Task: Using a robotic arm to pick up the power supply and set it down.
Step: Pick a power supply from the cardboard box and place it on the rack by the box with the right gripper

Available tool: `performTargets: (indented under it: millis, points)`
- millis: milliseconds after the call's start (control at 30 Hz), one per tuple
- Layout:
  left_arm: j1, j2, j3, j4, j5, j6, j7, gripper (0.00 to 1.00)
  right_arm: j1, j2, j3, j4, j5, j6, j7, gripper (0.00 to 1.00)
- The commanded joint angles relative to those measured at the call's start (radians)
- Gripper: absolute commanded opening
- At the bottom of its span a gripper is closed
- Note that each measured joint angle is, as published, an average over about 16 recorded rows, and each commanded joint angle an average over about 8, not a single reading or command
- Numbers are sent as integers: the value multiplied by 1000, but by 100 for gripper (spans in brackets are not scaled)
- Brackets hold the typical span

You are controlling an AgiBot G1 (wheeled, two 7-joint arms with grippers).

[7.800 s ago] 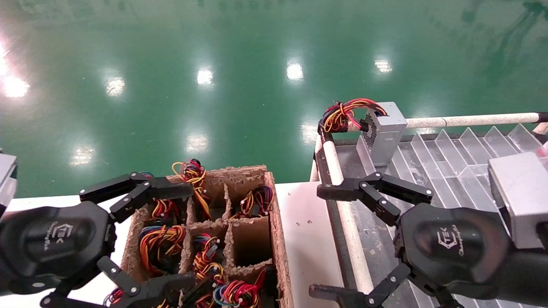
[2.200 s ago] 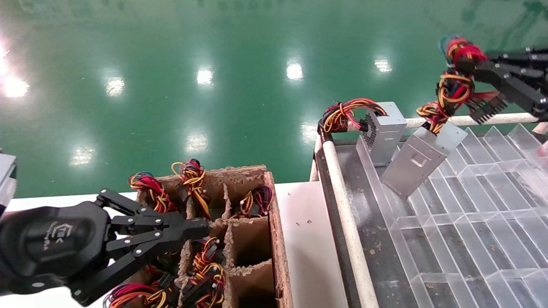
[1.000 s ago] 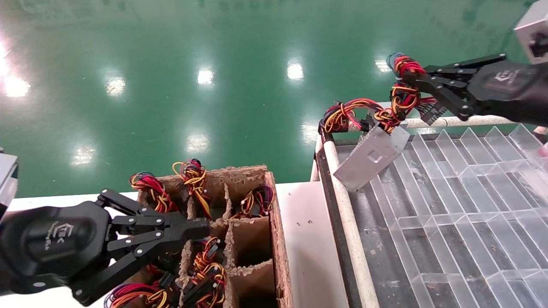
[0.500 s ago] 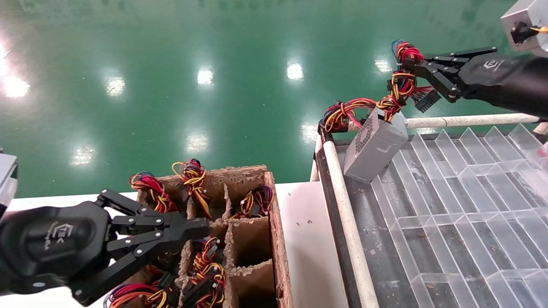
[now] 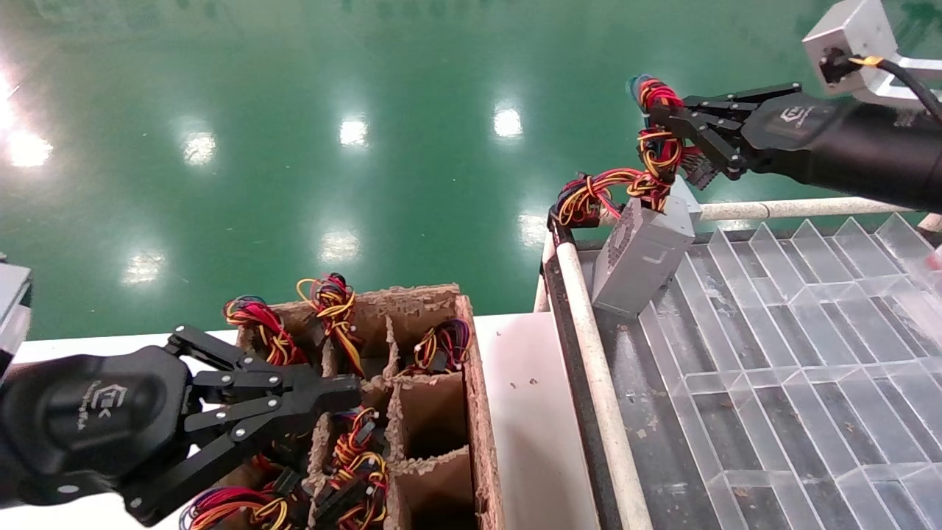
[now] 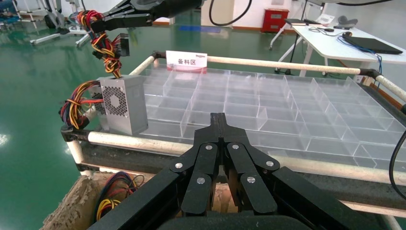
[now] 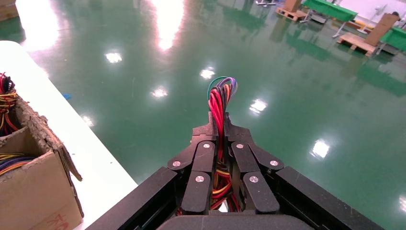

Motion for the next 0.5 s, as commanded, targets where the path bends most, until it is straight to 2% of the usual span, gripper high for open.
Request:
performTargets:
  millis: [33, 233, 500]
  points:
    - [0, 0, 0, 0, 0, 0, 0, 0, 9, -14, -2, -23, -6, -17, -12, 0]
    - [0, 0, 0, 0, 0, 0, 0, 0, 22, -47, -2, -72, -1, -78, -43, 0]
    - [0, 0, 0, 0, 0, 0, 0, 0, 40, -144, -8, -184, -2, -151, -100, 0]
